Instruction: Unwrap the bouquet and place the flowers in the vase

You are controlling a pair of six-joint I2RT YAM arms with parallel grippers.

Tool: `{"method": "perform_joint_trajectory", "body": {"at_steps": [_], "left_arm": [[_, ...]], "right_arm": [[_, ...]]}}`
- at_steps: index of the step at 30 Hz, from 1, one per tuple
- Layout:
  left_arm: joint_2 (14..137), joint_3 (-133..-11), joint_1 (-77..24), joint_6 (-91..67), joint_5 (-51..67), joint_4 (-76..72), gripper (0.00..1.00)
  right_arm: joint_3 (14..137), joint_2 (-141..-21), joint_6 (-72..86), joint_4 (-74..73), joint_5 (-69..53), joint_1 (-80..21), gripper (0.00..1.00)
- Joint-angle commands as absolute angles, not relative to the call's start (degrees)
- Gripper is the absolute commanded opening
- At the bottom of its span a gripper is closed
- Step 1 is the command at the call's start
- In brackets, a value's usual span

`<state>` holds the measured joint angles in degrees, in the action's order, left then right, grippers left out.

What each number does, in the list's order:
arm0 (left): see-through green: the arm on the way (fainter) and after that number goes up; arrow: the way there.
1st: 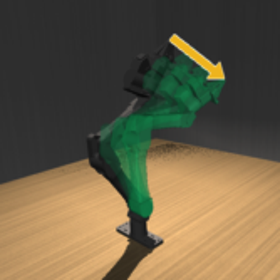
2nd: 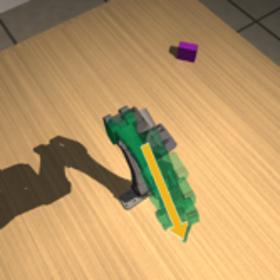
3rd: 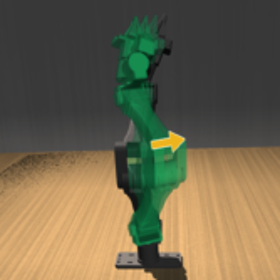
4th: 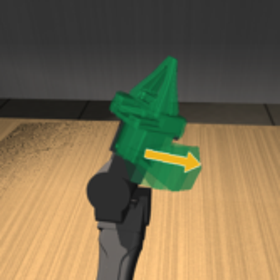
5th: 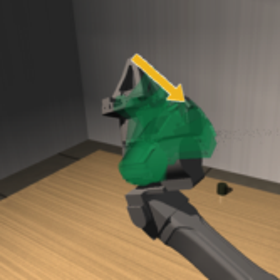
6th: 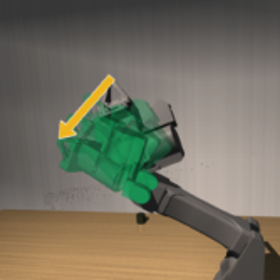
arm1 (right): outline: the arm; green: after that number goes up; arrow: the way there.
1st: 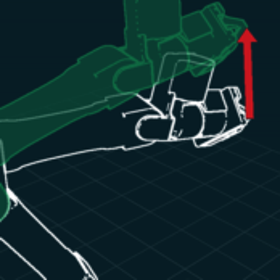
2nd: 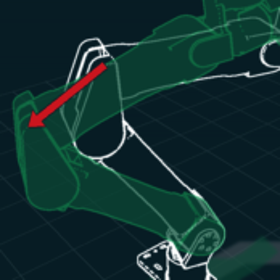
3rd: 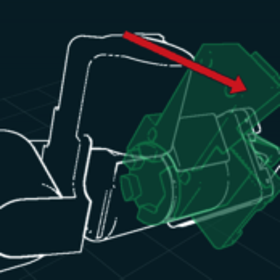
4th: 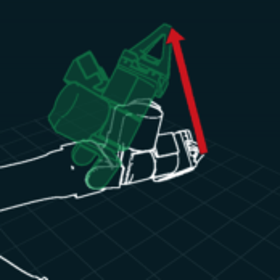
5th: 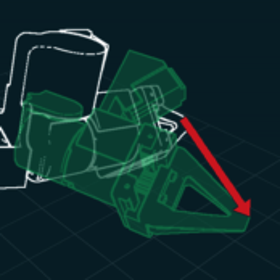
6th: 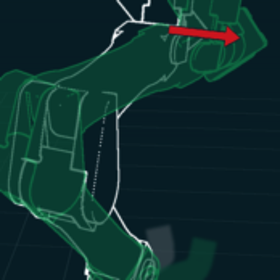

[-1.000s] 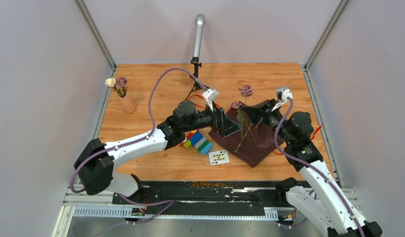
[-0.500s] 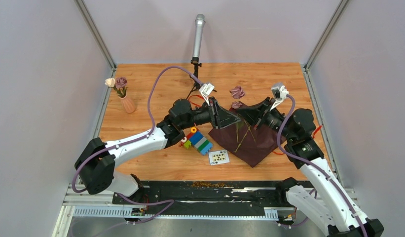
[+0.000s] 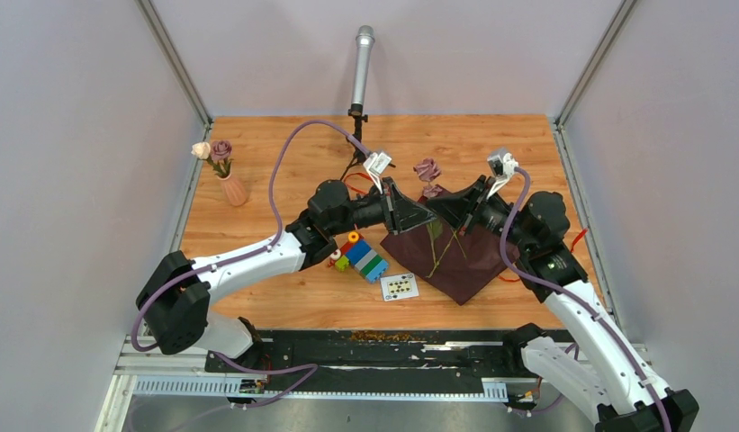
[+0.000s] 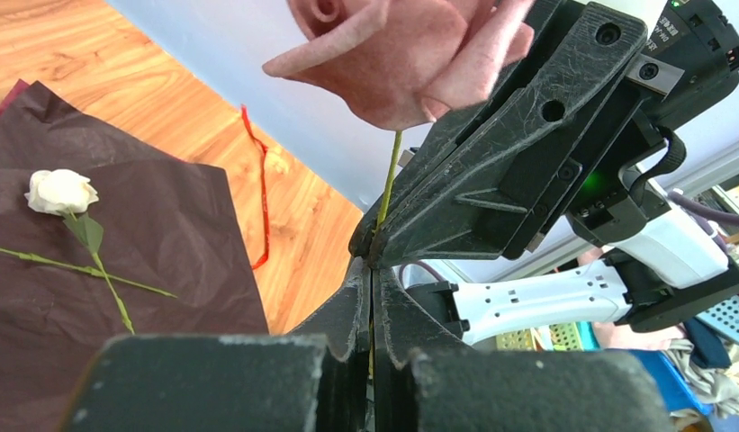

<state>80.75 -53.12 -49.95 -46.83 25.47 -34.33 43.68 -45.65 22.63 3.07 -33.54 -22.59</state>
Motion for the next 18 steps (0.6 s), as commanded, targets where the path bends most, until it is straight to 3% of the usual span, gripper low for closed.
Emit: {"method": "perform_joint_trajectory", "body": {"at_steps": [1,3,8,12,18], "left_arm": [[78.63,-54.23,-49.75,-42.99,25.16,-32.82,0.00],[78.43,-54.30,-49.59,-41.42,24.66,-31.17,0.00],[77.50,-53.22,-46.48,-37.43,24.69,-29.34,0.00],[74.89,-54.83,-41.76,-25.48,21.85,-18.96,0.00],[70.04,-55.24,-25.84,-11.39,19.74,-7.37,0.00]], "right_arm": [[47.11,-45.16,22.86,2.08,-32.28,-22.99,0.00],[47.80,-44.81,20.72,0.51,-30.89,-22.94,0.23],[49.28,-43.32,18.86,-4.49,-26.77,-22.94,0.52],[48.77,-40.86,17.01,-6.12,-23.58,-22.94,0.63],[45.50,-35.69,14.55,-7.44,-18.83,-22.98,0.67]]}}
